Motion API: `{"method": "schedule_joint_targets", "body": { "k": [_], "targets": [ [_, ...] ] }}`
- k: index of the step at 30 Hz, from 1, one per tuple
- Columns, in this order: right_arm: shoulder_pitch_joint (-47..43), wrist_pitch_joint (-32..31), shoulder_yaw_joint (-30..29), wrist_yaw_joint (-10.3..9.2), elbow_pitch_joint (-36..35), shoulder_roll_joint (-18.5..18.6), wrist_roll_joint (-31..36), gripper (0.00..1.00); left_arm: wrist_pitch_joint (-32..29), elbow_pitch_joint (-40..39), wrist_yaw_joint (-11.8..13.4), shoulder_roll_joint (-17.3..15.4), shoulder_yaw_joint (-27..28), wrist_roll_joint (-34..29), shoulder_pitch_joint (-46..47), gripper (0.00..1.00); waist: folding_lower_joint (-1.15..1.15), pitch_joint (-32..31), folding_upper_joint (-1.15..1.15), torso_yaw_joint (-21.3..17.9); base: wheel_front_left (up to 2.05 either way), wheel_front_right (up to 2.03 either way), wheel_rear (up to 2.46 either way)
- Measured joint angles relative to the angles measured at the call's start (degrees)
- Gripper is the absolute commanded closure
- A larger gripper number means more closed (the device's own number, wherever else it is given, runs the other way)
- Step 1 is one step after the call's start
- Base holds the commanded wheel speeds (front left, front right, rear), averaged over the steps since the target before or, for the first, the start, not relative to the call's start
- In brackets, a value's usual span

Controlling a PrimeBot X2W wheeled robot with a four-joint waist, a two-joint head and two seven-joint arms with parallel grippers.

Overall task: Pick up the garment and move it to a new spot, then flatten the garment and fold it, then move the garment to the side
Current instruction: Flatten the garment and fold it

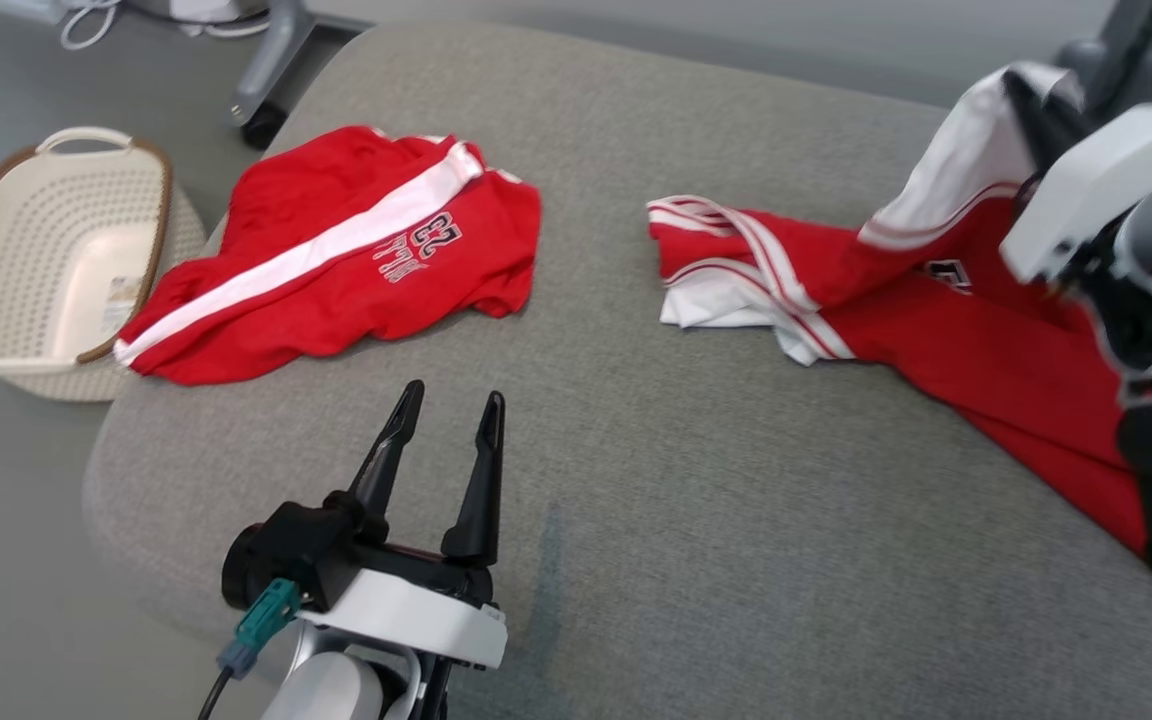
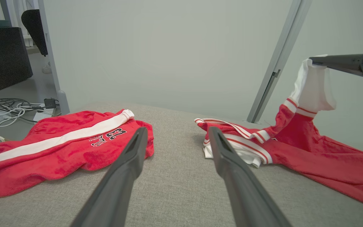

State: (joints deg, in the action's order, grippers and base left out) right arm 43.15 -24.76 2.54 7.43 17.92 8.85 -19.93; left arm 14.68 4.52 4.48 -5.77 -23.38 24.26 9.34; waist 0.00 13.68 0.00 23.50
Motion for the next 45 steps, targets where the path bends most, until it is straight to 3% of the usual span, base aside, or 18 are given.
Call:
{"method": "schedule_joint_targets", "body": {
  "k": [4,11,12,13,14,21,32,38,45],
  "targets": [
    [7.60,0.96,0.40,-0.01,5.58,3.68,-0.34,1.00,0.15,0.79,-0.97,1.32,-1.03,0.13,1.48,0.00,0.00,2.27,0.00,2.71,0.00,0.00,0.00],
    [17.81,8.36,2.40,-0.01,17.64,7.90,-3.07,1.00,0.31,1.83,-1.65,2.55,-2.12,0.55,3.23,0.00,0.00,6.04,0.00,6.90,0.00,0.00,0.00],
    [18.58,9.21,3.36,-0.01,19.23,8.06,-3.87,0.84,0.31,1.90,-1.65,2.63,-2.18,0.55,3.30,0.00,0.00,6.44,0.00,7.28,0.00,0.00,0.00],
    [19.20,10.05,4.26,0.00,20.70,8.11,-4.63,0.16,0.31,1.98,-1.66,2.65,-2.16,0.55,3.41,0.00,0.00,6.79,0.00,7.57,0.00,0.00,0.00],
    [19.67,10.94,4.90,0.00,22.06,8.18,-5.28,0.00,0.31,2.07,-1.66,2.68,-2.16,0.54,3.56,0.00,0.00,7.04,0.00,7.75,0.00,0.00,0.00],
    [19.92,16.19,11.18,-0.01,25.63,8.20,-11.04,0.00,0.32,2.86,-1.72,2.87,-1.57,-0.10,3.88,0.00,0.00,5.92,0.00,5.11,0.00,0.00,0.00],
    [9.13,22.02,19.22,0.00,14.80,11.18,-19.41,0.00,0.32,3.42,-1.54,0.40,0.65,-1.14,3.69,0.00,0.00,1.28,0.00,-3.84,0.00,0.00,0.00],
    [-1.86,25.68,18.57,0.00,5.63,12.09,-20.04,0.00,-0.97,2.63,-0.37,-2.35,2.81,-0.67,2.30,0.00,0.00,-1.85,0.00,-10.15,0.00,0.00,0.00],
    [-16.90,30.17,12.20,0.00,-4.12,10.49,-13.47,0.00,-2.00,1.38,1.05,-4.31,5.03,0.43,0.63,0.00,0.00,-5.13,0.00,-17.21,0.00,0.00,0.00]
  ]
}}
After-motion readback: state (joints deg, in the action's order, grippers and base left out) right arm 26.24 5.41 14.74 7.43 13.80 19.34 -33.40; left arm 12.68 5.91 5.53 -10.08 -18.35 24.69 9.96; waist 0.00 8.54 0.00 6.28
